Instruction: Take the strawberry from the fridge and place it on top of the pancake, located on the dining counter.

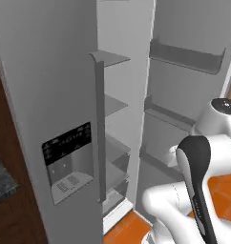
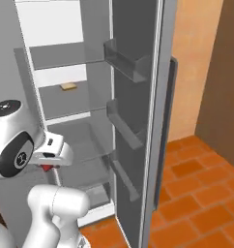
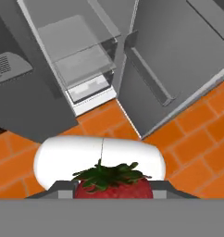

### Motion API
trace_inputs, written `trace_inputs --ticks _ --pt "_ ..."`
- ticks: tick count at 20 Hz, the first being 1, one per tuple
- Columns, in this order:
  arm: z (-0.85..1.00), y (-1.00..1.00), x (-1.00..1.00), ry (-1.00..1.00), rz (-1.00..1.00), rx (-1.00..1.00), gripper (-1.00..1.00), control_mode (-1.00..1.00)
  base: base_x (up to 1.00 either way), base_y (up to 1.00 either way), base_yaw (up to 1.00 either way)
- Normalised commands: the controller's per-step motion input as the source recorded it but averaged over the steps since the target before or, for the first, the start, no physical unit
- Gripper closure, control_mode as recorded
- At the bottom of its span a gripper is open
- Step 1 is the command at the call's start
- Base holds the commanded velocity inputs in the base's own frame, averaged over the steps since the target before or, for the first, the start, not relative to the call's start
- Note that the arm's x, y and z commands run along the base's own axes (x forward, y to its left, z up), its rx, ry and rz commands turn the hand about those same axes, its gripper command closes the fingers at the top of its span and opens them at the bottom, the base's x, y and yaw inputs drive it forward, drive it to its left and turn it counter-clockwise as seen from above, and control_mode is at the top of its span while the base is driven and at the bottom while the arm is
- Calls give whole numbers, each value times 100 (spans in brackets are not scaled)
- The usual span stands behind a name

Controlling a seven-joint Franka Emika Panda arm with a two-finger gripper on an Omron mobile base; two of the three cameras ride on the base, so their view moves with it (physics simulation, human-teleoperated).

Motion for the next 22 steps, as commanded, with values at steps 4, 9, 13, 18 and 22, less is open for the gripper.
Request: trace_inputs --ticks 4,9,13,18,22 --pt "0 0 0 0 0 0 100 100 -72 1 -78" --pt "0 0 0 0 0 0 100 100 -35 0 -89" --pt "0 0 0 0 0 0 100 100 -10 -1 -93" --pt "0 0 0 0 0 0 100 100 11 -23 -80" --pt "0 0 0 0 0 0 100 100 57 -1 -27"
